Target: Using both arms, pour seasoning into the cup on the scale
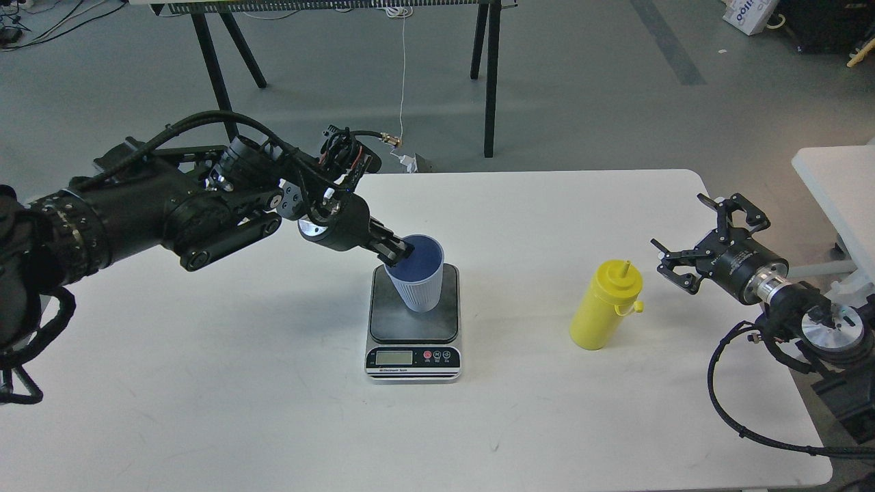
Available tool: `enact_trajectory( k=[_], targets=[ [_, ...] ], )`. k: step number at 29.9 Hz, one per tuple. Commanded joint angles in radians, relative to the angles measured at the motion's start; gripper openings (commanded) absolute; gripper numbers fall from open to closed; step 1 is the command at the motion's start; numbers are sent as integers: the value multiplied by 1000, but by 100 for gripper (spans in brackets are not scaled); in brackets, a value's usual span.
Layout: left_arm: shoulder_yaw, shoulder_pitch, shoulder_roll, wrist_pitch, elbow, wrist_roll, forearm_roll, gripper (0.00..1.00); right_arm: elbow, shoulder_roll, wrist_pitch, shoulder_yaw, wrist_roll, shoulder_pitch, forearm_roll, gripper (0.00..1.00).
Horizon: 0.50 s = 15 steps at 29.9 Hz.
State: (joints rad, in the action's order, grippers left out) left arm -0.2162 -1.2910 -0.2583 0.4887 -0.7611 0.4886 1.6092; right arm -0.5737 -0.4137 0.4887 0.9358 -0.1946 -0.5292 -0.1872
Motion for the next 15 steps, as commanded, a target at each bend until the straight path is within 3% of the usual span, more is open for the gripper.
enact_trajectory(
  k=[1,10,15],
  targets=[
    [-2,5,1,0,16,0,0,4,0,1,0,0,0,0,0,100],
    [0,38,-1,0,29,0,-2,11,1,0,0,1,0,0,0,100],
    [1,33,-6,0,31,0,-17,29,0,1,0,1,0,6,0,100]
  ],
)
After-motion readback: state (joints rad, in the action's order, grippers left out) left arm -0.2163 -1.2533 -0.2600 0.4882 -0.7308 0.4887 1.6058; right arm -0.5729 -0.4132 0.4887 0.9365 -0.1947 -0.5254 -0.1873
